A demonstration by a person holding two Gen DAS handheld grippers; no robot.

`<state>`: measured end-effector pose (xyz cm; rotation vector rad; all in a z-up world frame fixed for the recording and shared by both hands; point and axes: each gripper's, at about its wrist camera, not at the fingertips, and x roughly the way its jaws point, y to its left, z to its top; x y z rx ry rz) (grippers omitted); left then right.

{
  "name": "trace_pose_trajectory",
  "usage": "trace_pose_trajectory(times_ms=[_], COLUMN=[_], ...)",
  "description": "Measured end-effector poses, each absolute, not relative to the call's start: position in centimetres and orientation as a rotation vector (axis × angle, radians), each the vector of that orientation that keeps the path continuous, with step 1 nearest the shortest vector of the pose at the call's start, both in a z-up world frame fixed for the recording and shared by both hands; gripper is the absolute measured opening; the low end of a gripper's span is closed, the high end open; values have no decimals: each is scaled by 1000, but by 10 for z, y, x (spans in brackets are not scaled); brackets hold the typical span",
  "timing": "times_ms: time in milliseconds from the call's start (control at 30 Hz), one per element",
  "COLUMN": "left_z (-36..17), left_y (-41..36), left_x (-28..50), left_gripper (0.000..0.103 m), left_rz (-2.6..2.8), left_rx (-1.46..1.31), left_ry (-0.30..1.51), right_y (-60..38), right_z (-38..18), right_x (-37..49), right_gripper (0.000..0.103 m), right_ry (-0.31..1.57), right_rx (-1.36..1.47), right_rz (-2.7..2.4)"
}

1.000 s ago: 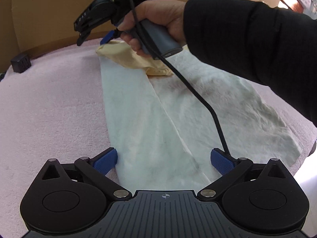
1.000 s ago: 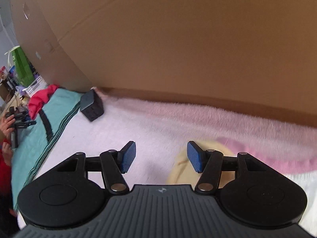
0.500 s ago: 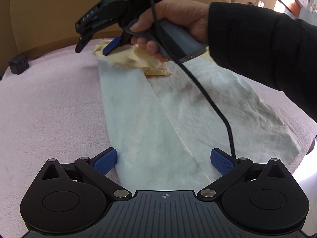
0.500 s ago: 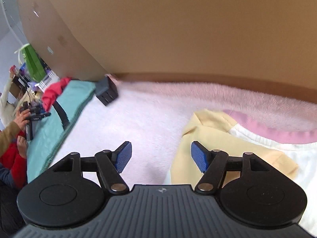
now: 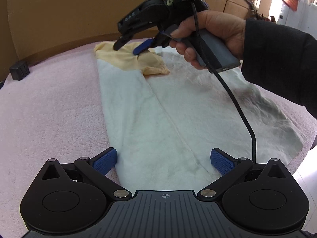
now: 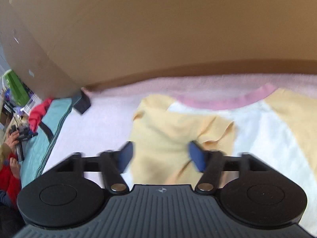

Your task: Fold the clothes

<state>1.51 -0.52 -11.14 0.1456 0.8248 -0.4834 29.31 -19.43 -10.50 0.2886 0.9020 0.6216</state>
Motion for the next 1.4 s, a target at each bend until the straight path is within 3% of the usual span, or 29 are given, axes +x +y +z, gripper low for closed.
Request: trace_pose_trajectory(times_ms=[67,100,267,400,433,500,567,700,867,1100,1400], left_z=[-112,-112,-113,-114,-114,-114,-114,-113,-111,-66,-36], left_y=[-6,-6,-11,-16,-16,-13,-13,-14,-11,32,54], left_x=[16,17,22,22,21,21,22,22,34,75,212], left_gripper=[103,103,103,103,103,103,103,103,103,103,103], left_rz=[-482,-482,-477,-469,-470,-473,-473,-472,-498,-575,-564], left_rx=[143,142,151,174,175,163,161,164,127,-70,-428], left_ry=[828,829,831,827,826,826,825,827,863,924,1012], right_y=[-213,-221,-242,-231,-232,-242,-252,-263,-266,-271,-270], right_z=[-99,-95,-80,-106,-114,-108,-101,-99,-114,-128,-142], right_x=[301,302,273,248,245,241,238,233,232,233,237], right_gripper=[56,68,69,74,64,56,67,64,39,38,34], right_ry=[805,778,798,937,963,933,898,935,1013,1042,1080], right_rx=[306,317,468,508,504,505,506,597,705,782,825], right_rz=[513,462,591,667,634,549,463,549,579,583,593])
